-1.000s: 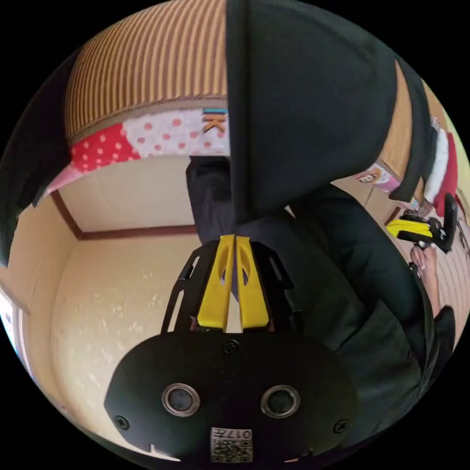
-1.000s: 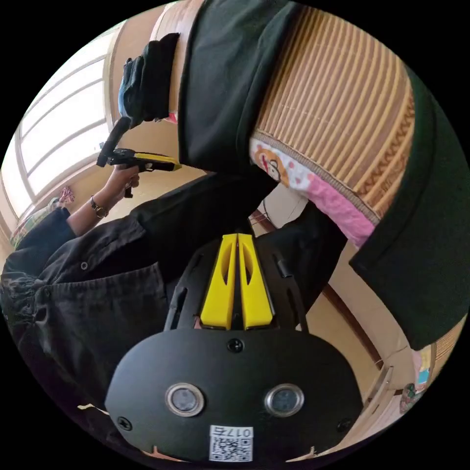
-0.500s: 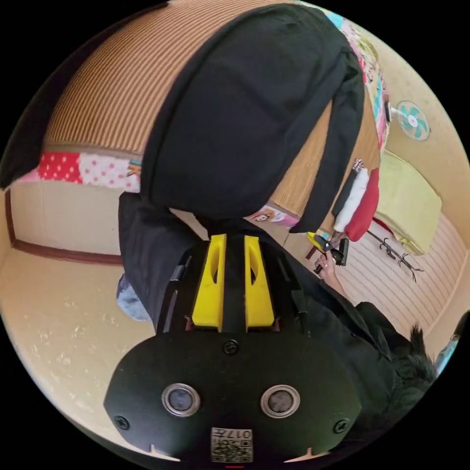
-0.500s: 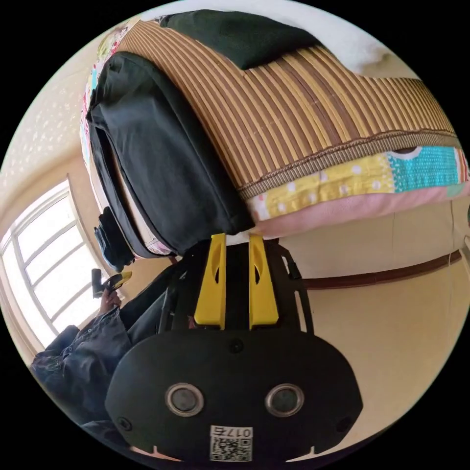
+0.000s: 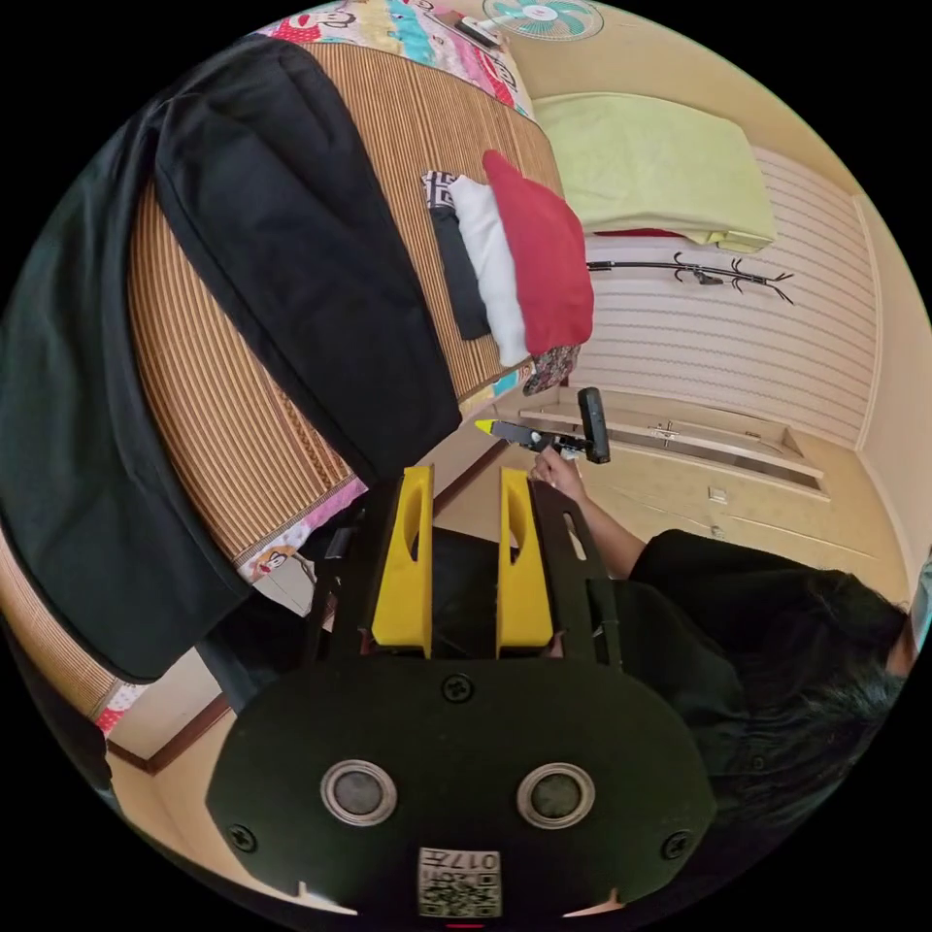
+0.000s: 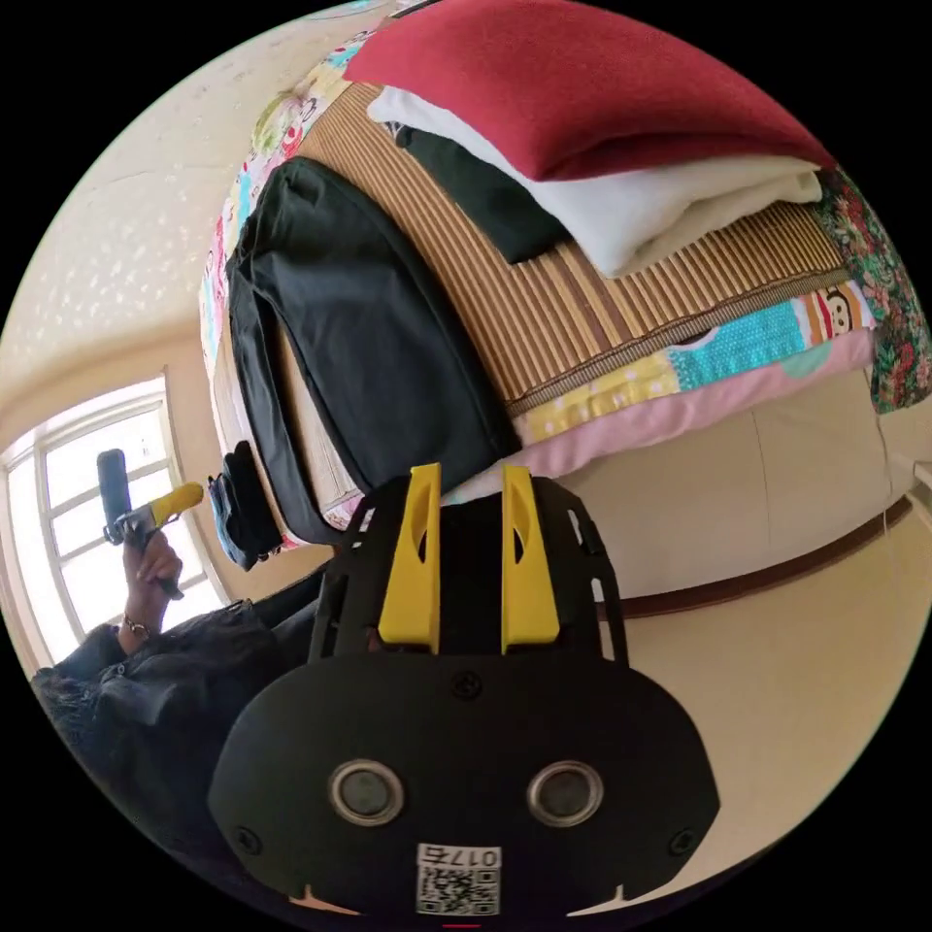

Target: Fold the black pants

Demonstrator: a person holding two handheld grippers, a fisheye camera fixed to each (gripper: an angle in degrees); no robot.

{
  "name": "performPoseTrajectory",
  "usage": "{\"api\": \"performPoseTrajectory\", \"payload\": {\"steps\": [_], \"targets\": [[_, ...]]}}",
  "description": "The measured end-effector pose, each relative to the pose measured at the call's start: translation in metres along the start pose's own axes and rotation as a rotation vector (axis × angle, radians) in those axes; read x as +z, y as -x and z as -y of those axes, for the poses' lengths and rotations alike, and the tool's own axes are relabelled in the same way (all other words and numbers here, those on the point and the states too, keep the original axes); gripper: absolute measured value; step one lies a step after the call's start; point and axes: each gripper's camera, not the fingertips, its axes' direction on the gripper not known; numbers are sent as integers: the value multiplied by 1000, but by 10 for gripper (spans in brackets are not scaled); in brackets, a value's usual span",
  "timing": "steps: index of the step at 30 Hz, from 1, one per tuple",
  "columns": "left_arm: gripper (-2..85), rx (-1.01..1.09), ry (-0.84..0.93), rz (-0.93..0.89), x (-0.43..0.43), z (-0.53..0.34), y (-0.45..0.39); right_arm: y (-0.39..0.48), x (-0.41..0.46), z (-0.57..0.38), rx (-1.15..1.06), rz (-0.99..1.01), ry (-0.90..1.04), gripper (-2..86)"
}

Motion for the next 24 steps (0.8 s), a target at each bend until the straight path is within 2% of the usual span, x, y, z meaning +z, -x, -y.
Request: {"api": "performPoseTrajectory", "payload": {"steps": [5,8,12,16,20,24], "targets": [[101,-47,-22,17,4,-18,15,-42,45,19,105,23,34,113],[101,-101,-44,-21,3,-25,29,-49,45,18,122,75,37,76],[107,-102,-82,-40,-5,-21,27,-13,13,-10,-18,7,-12,42],[123,-66,-63,-57,-5,1,7,45,-16,-44,-195,34,-61,34],[143,-35,-21,-47,0,24,-9,111,-10,-52,-416,194,-22,33],[133,-58,24,95,5,41,-11,178,25,-41,-650,351,94,34]]}}
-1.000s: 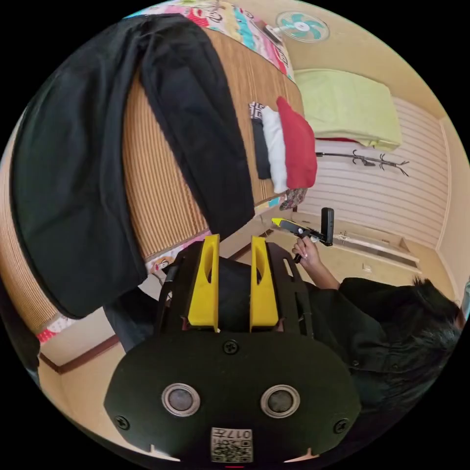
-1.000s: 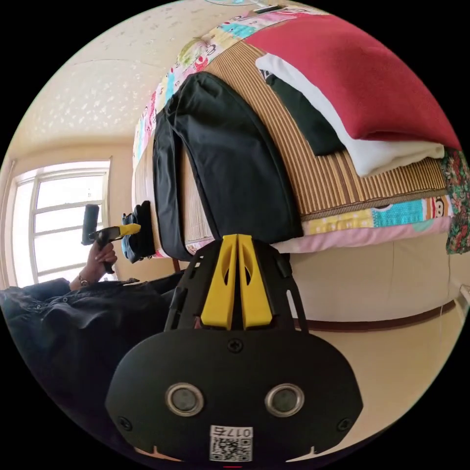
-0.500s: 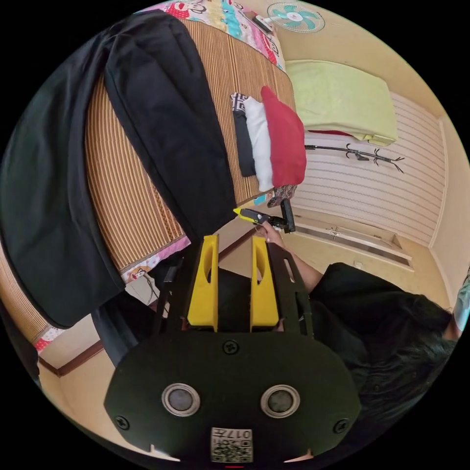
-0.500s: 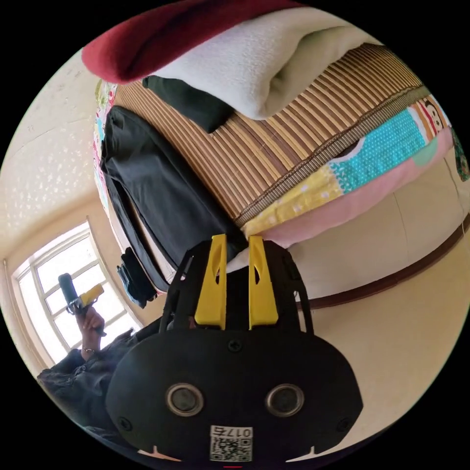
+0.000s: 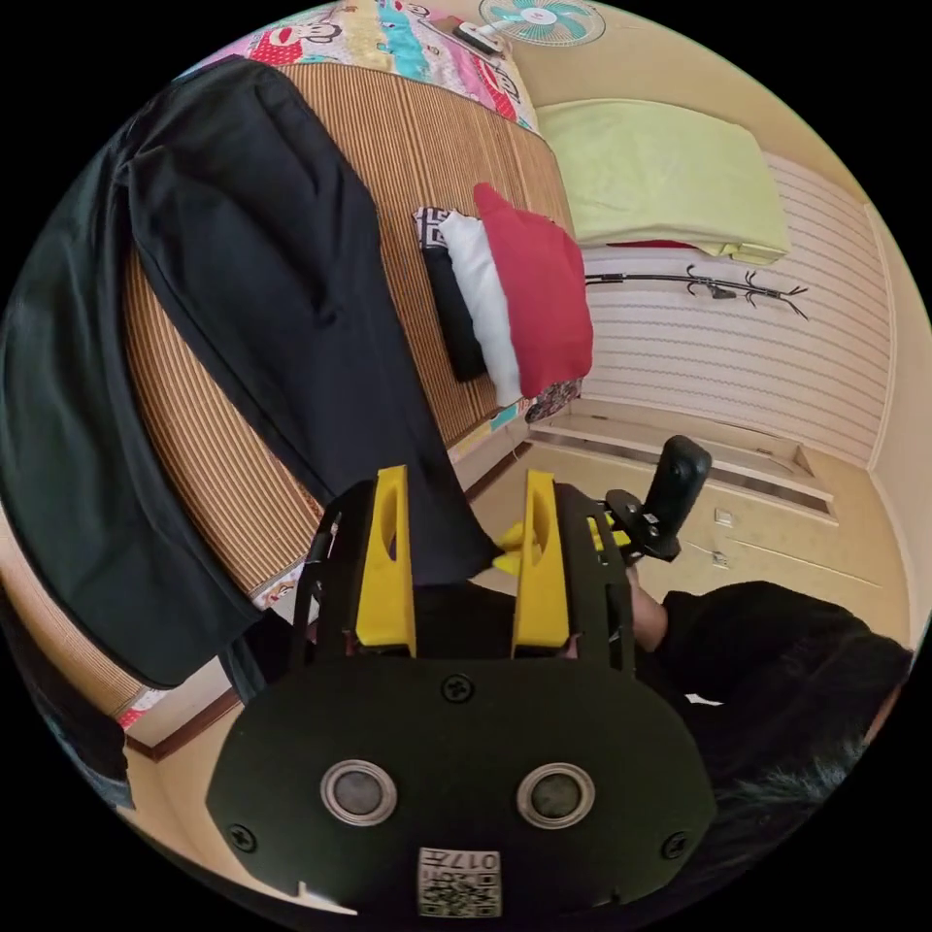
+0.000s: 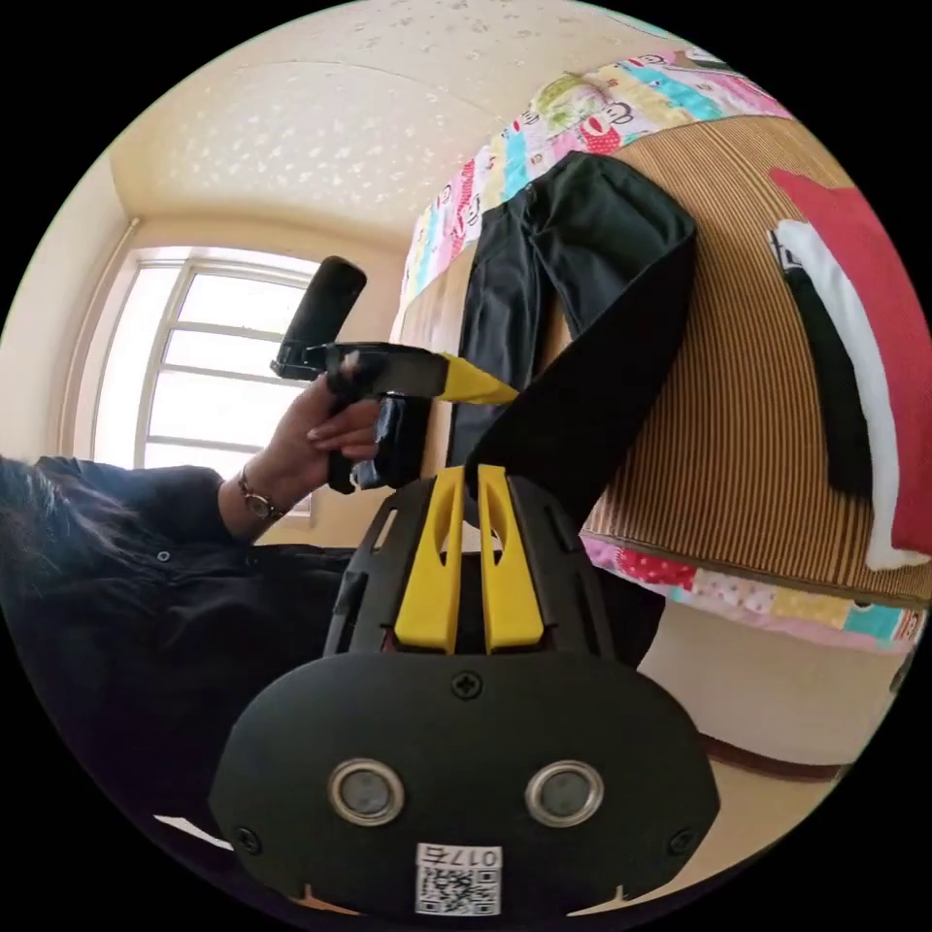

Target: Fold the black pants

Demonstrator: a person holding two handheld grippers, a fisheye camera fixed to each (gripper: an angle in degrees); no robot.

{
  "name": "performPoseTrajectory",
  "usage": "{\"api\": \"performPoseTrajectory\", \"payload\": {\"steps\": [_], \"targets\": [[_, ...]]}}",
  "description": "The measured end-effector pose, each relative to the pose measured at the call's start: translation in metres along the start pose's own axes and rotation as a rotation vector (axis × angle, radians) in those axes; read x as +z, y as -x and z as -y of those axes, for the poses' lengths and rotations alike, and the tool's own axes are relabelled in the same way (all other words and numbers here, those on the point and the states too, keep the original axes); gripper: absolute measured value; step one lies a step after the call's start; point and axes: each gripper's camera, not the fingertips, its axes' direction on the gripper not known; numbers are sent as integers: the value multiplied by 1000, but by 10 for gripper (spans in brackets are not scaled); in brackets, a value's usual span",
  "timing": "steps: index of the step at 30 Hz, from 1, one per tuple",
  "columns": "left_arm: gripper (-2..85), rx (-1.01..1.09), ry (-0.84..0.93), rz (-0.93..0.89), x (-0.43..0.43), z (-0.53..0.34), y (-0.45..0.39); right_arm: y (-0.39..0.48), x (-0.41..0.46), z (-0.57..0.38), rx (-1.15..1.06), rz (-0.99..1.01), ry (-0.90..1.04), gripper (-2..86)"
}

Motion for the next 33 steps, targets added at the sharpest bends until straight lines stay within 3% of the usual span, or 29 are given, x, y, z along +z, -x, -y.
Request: {"api": "performPoseTrajectory", "payload": {"steps": [2,6,9,12,16,21,24,27,31,33], "targets": [[28,-43,17,75,-1,-3,6,1,16,17,-86,92,59,35],[-3,3,-39,46,-12,-26,12,-46,24,67,-231,242,339,45],[-7,26,-73,-14,-18,-43,12,-108,-10,137,-125,66,203,79],[-9,36,-107,-55,-25,-54,9,-187,-23,234,162,-186,67,128],[-9,26,-147,-122,-38,-67,12,-258,23,366,228,-313,-1,149],[-8,-37,-215,-263,-64,-93,42,-321,103,448,419,-371,14,109],[-8,-129,-315,-344,-94,-140,77,-289,123,463,405,-429,-226,35],[-8,-243,-451,-437,-121,-204,118,-198,167,485,159,-326,-396,12],[-8,-374,-557,-443,-140,-278,162,-60,286,531,-142,-271,-266,10],[-8,-420,-582,-433,-147,-297,176,-35,335,537,-169,-388,-220,14]]}}
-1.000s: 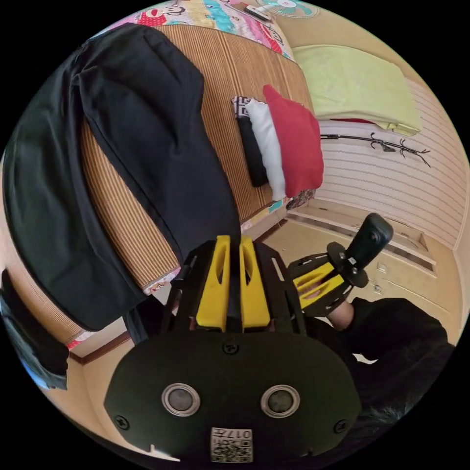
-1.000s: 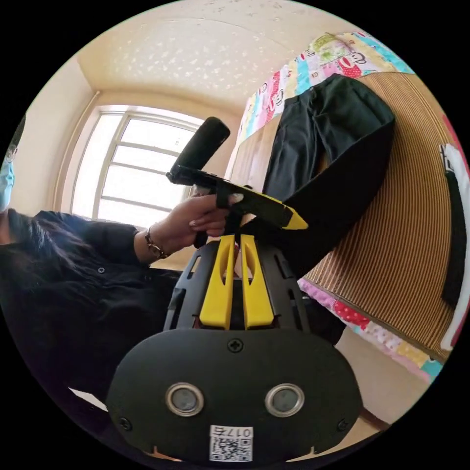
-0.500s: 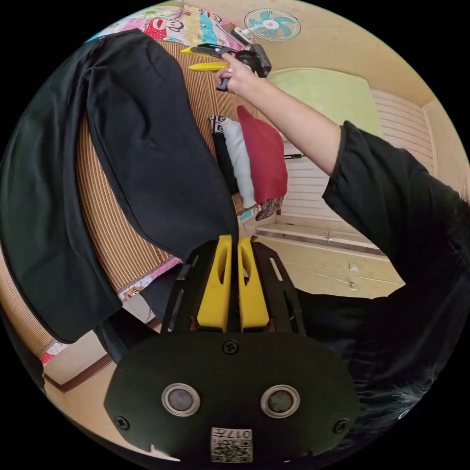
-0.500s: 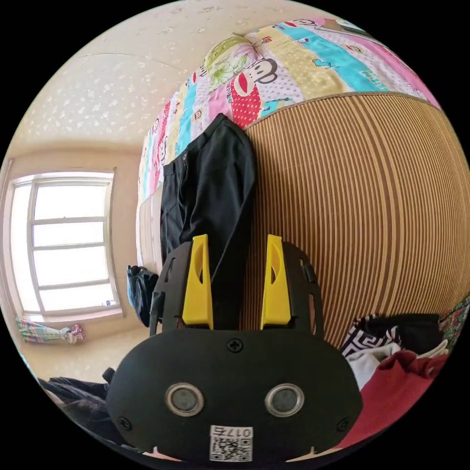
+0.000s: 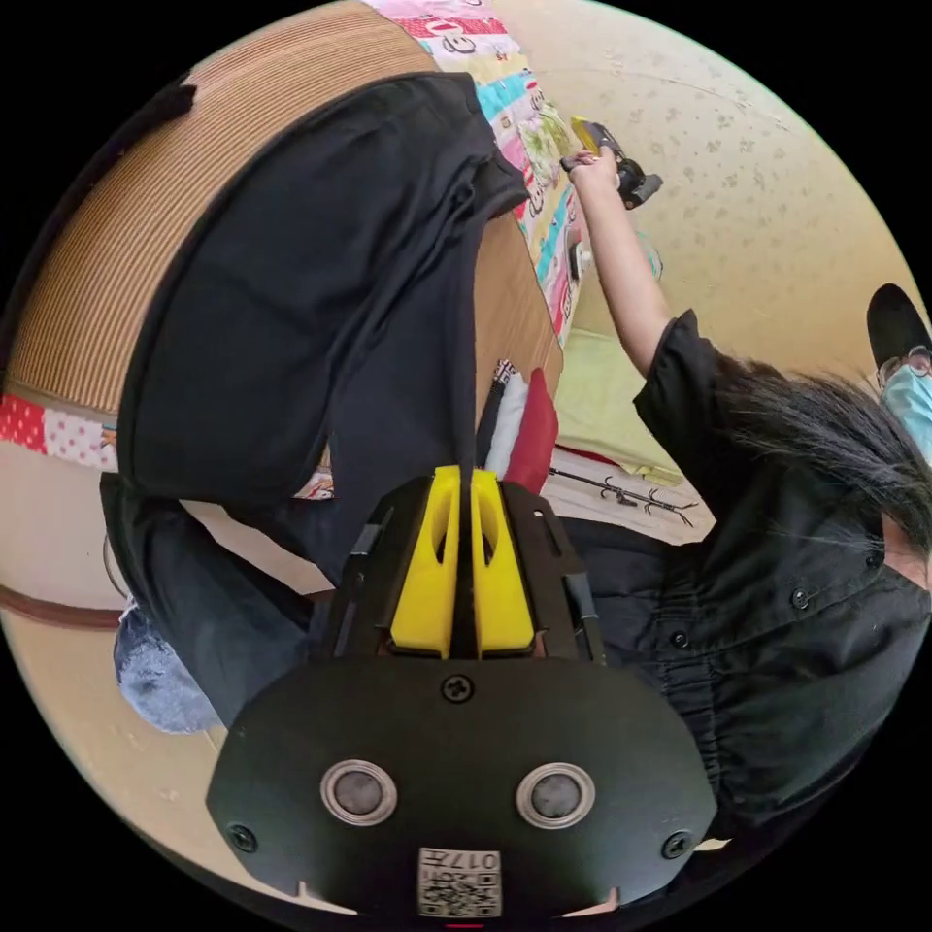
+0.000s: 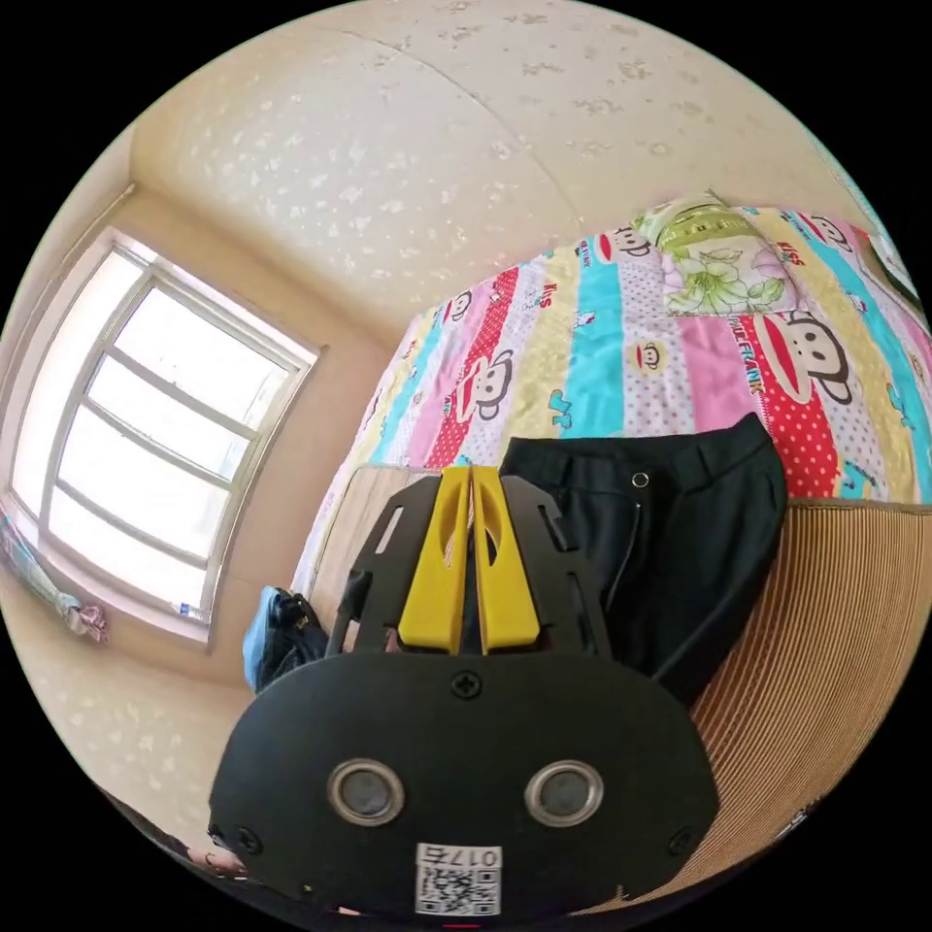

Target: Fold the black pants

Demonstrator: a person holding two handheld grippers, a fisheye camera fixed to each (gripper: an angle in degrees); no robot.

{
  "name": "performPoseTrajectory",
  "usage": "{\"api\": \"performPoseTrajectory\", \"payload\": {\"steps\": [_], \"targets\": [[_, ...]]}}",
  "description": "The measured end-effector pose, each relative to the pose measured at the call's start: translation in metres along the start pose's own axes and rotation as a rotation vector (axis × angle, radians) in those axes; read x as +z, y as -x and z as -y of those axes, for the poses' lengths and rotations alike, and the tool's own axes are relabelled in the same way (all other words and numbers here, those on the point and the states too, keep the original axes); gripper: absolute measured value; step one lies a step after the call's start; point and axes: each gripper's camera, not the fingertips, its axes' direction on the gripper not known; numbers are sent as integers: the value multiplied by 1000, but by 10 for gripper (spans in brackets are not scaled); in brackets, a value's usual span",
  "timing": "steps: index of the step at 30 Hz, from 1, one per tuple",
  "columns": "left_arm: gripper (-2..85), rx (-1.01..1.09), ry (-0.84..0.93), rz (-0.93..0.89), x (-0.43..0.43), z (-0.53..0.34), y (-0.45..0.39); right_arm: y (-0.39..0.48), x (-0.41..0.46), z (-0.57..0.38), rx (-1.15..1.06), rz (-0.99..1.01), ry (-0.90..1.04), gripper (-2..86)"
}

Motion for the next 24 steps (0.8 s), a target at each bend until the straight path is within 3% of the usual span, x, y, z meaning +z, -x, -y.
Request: {"api": "performPoseTrajectory", "payload": {"steps": [4,10,14,17,20,22,24], "targets": [[-7,57,18,1,-15,11,-5,-6,43,-30,74,-343,108,70],[-7,97,62,-79,-10,20,-20,-92,8,-59,275,-602,117,163],[-7,71,62,-138,-12,16,-19,-135,17,-70,360,-631,203,162],[-7,53,63,-192,-14,15,-17,-159,43,-84,379,-519,327,92],[-7,45,74,-223,-17,12,-17,-122,19,-84,344,-599,111,45],[-7,41,73,-255,-22,6,-18,-61,14,-70,220,-554,-29,35],[-7,24,59,-274,-28,0,-16,-17,28,-54,144,-450,-43,32]]}}
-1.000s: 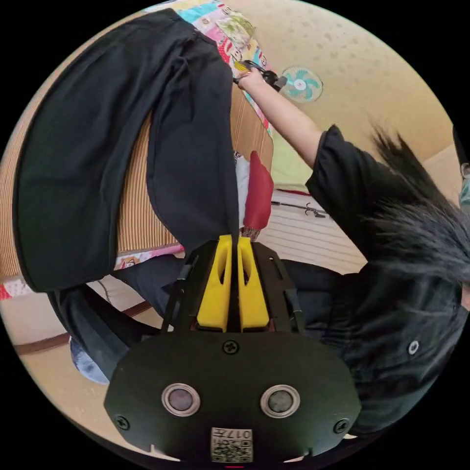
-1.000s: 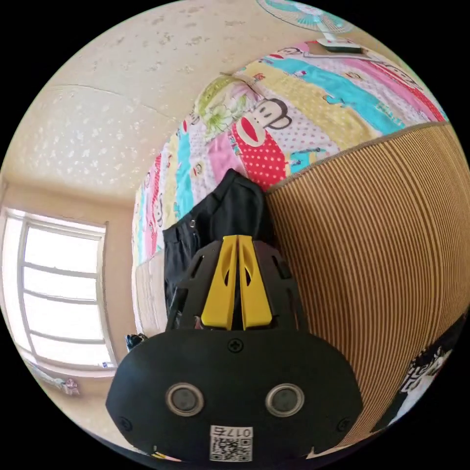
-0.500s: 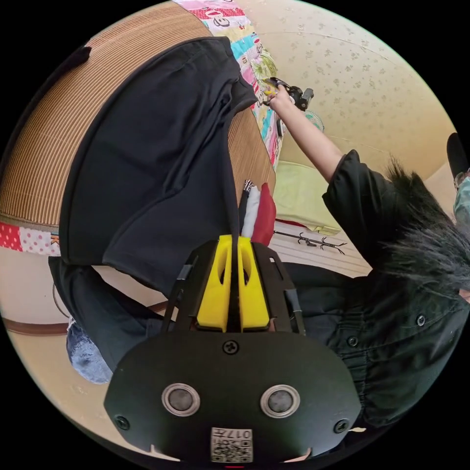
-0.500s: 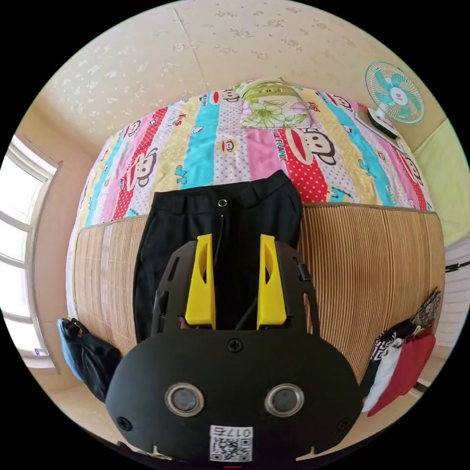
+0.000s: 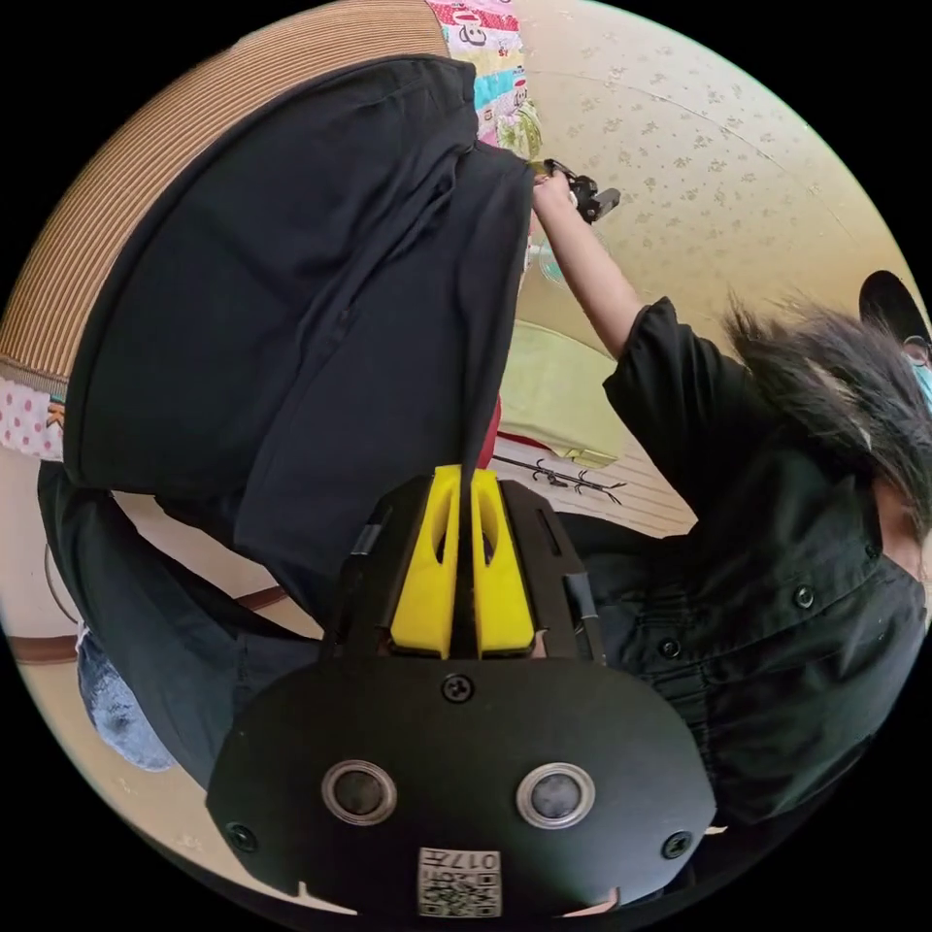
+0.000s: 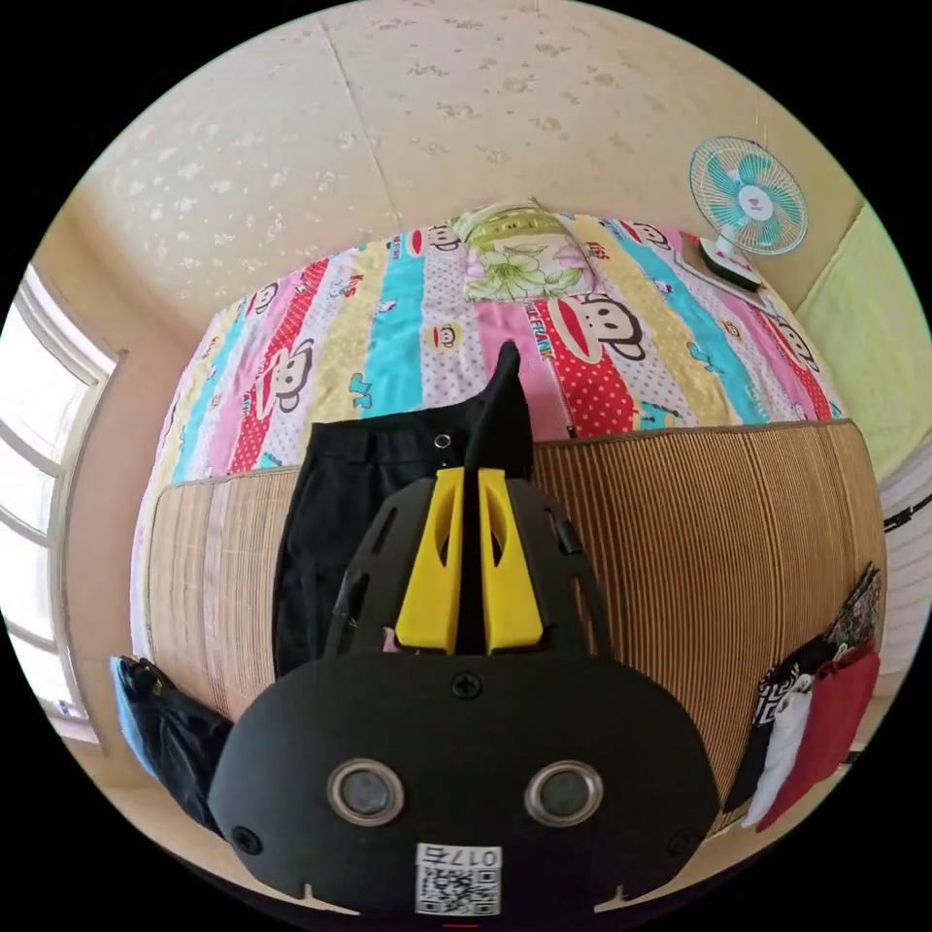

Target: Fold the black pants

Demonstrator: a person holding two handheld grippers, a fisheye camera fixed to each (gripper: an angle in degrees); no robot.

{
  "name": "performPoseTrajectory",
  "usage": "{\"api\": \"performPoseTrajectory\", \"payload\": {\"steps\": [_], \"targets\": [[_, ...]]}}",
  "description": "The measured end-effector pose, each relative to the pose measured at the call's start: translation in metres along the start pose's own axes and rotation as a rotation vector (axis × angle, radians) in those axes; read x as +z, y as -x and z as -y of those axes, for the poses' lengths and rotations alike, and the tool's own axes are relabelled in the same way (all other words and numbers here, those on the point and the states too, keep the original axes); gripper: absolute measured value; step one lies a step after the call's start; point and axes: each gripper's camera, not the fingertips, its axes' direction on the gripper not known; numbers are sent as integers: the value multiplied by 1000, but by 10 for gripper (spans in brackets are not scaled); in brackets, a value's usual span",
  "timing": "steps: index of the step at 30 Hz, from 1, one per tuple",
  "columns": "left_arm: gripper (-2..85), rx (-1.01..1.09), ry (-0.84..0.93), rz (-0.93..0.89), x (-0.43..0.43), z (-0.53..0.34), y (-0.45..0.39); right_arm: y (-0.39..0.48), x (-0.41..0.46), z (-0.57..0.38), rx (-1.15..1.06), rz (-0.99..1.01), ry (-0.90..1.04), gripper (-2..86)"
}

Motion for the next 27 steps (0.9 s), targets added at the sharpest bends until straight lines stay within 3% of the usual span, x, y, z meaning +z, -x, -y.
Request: {"api": "performPoseTrajectory", "payload": {"steps": [6,10,15,20,27], "targets": [[5,-153,-61,174,-47,-14,25,102,63,1,-85,493,189,33],[34,-293,-112,420,-96,-26,46,94,46,-62,-163,519,276,55],[55,-224,-46,448,-127,5,41,13,10,-209,-327,336,560,71],[69,-17,71,514,-114,83,10,-66,-35,-371,-151,319,747,81],[79,146,276,622,-42,206,-10,-82,-87,-496,250,465,655,84]]}}
